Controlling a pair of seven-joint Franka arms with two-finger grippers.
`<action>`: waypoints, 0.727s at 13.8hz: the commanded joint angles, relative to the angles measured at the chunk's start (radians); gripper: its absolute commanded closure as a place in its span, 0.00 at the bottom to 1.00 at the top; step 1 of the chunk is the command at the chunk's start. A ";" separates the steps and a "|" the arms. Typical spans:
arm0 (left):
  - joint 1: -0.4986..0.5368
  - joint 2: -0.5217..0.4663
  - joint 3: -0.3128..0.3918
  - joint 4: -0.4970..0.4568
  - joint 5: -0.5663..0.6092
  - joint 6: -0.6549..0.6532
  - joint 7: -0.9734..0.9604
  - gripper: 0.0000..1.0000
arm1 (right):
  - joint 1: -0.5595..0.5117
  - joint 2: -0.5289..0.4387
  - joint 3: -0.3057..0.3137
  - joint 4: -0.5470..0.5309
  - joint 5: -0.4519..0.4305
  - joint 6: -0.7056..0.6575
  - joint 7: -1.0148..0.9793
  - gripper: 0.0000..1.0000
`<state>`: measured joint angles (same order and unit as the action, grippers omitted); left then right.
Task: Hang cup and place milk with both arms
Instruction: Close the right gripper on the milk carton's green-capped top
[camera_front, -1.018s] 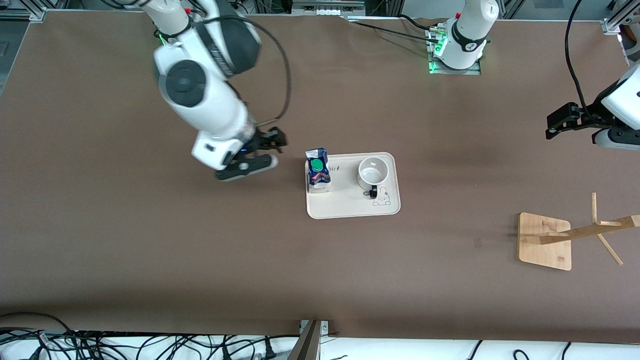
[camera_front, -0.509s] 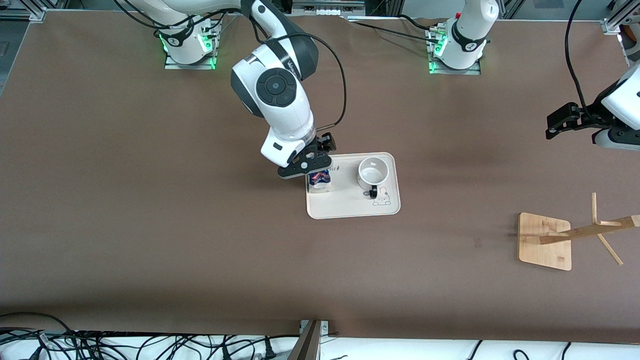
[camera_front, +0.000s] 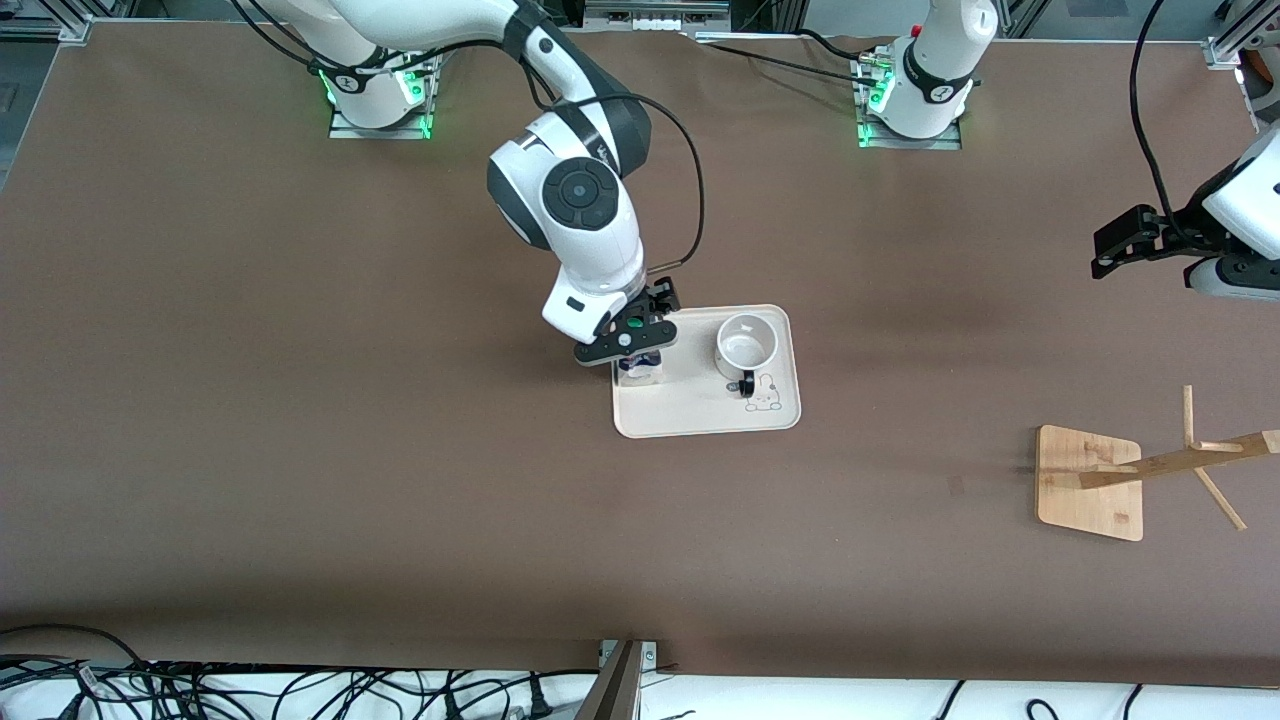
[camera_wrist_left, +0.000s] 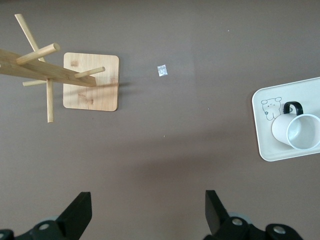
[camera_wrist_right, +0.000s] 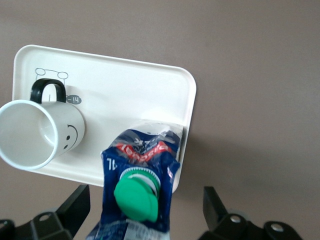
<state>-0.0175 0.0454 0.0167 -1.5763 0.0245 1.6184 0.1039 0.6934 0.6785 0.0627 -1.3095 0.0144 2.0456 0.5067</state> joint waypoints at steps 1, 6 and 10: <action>-0.001 0.013 0.002 0.032 -0.017 -0.012 -0.003 0.00 | 0.021 0.030 -0.012 0.032 -0.030 0.010 0.030 0.00; -0.002 0.013 0.002 0.032 -0.017 -0.012 -0.003 0.00 | 0.020 0.027 -0.015 0.035 -0.030 0.011 0.030 0.27; -0.002 0.013 0.002 0.032 -0.017 -0.014 -0.004 0.00 | 0.018 0.026 -0.018 0.035 -0.030 0.010 0.026 0.65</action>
<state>-0.0175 0.0454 0.0167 -1.5761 0.0245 1.6184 0.1039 0.7014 0.6986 0.0540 -1.2946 0.0035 2.0630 0.5145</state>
